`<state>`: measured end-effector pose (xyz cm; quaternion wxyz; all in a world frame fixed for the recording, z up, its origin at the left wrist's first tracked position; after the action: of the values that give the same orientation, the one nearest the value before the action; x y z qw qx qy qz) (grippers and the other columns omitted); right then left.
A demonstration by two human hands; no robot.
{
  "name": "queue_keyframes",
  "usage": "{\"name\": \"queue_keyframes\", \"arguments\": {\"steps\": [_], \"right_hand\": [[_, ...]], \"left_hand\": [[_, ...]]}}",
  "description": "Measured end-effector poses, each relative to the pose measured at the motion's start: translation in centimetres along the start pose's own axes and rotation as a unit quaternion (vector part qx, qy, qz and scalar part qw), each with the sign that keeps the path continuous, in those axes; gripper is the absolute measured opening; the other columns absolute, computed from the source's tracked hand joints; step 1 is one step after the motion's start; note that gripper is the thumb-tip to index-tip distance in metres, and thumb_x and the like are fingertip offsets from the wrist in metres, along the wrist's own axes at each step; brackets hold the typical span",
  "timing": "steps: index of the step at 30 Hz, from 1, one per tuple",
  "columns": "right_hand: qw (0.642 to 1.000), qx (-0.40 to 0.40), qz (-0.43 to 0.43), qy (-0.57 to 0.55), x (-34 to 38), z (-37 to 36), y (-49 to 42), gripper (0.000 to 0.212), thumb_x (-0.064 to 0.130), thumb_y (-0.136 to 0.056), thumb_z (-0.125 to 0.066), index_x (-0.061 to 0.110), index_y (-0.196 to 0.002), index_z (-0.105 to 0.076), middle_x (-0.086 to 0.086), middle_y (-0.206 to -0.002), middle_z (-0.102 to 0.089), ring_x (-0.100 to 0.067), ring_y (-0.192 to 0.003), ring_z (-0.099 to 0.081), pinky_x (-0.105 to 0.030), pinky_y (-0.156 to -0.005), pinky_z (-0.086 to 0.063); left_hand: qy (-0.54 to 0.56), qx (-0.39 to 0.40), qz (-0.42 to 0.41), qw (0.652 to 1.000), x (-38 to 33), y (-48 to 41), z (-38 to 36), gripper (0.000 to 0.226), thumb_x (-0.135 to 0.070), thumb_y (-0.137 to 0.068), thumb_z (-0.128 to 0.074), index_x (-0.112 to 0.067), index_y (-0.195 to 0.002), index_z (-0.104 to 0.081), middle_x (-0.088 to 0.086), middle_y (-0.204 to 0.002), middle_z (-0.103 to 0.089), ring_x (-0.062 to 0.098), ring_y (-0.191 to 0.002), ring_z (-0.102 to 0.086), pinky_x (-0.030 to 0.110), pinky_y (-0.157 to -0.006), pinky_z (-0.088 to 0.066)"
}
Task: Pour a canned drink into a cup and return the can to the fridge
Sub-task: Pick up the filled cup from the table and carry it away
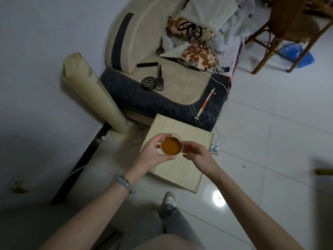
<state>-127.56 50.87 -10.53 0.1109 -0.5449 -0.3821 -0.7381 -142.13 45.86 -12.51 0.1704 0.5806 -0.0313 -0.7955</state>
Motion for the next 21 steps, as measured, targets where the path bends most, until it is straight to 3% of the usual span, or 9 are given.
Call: {"name": "queue_keyframes", "arguments": {"steps": [2, 6, 12, 15, 21], "right_hand": [[1.0, -0.018, -0.01, -0.014, -1.1, 0.2, -1.1, 0.048, -0.017, -0.08, -0.042, 0.009, -0.116, -0.058, -0.002, -0.109, -0.064, -0.008, -0.102, -0.058, -0.018, -0.085, -0.048], [0.997, -0.049, -0.042, -0.033, -4.1, 0.1, -3.8, 0.049, -0.015, -0.08, -0.043, 0.012, -0.117, -0.058, -0.003, -0.114, -0.064, -0.015, -0.11, -0.057, -0.032, -0.096, -0.046], [0.99, -0.106, -0.078, -0.058, -10.2, -0.1, -8.3, 0.048, -0.012, -0.079, -0.045, 0.019, -0.113, -0.06, 0.003, -0.111, -0.065, -0.011, -0.107, -0.058, -0.031, -0.095, -0.047], [0.983, -0.134, -0.097, -0.075, -13.9, -0.4, -10.8, 0.048, -0.013, -0.079, -0.044, 0.019, -0.111, -0.061, 0.0, -0.111, -0.065, -0.012, -0.107, -0.058, -0.035, -0.096, -0.047], [0.978, -0.154, -0.11, -0.088, -21.0, -0.6, -15.5, 0.054, -0.016, -0.078, -0.04, 0.019, -0.114, -0.06, -0.001, -0.114, -0.064, -0.014, -0.111, -0.057, -0.035, -0.096, -0.048]], "left_hand": [[-0.003, 0.02, 0.0, 1.0, 0.8, -1.7, -0.4, 0.071, -0.024, -0.062, -0.086, -0.042, -0.121, -0.052, -0.029, -0.12, -0.054, -0.008, -0.114, -0.047, 0.014, -0.087, -0.042], [0.002, 0.049, 0.002, 0.999, 3.7, -4.6, -1.4, 0.072, -0.016, -0.061, -0.087, -0.032, -0.123, -0.054, -0.016, -0.124, -0.057, 0.002, -0.117, -0.05, 0.027, -0.094, -0.046], [-0.02, 0.105, 0.008, 0.994, 9.6, -9.4, -3.6, 0.072, -0.023, -0.062, -0.087, -0.044, -0.119, -0.049, -0.024, -0.122, -0.054, 0.001, -0.118, -0.048, 0.026, -0.094, -0.045], [-0.026, 0.118, 0.01, 0.993, 13.3, -11.5, -5.2, 0.073, -0.021, -0.062, -0.087, -0.037, -0.123, -0.05, -0.016, -0.125, -0.055, 0.008, -0.12, -0.049, 0.032, -0.097, -0.045], [-0.006, 0.12, 0.017, 0.993, 20.6, -15.0, -8.0, 0.071, -0.018, -0.063, -0.086, -0.025, -0.125, -0.053, -0.009, -0.123, -0.058, 0.007, -0.117, -0.05, 0.029, -0.098, -0.043]]}}
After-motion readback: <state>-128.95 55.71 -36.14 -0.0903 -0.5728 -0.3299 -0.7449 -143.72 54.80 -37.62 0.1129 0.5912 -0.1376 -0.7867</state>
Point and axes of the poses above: each hand's wrist, its own y-axis away from the middle knuckle, its own z-axis out of the back of the hand, x = y × z, the point moved 9 cm from there along -y, towards the middle knuckle
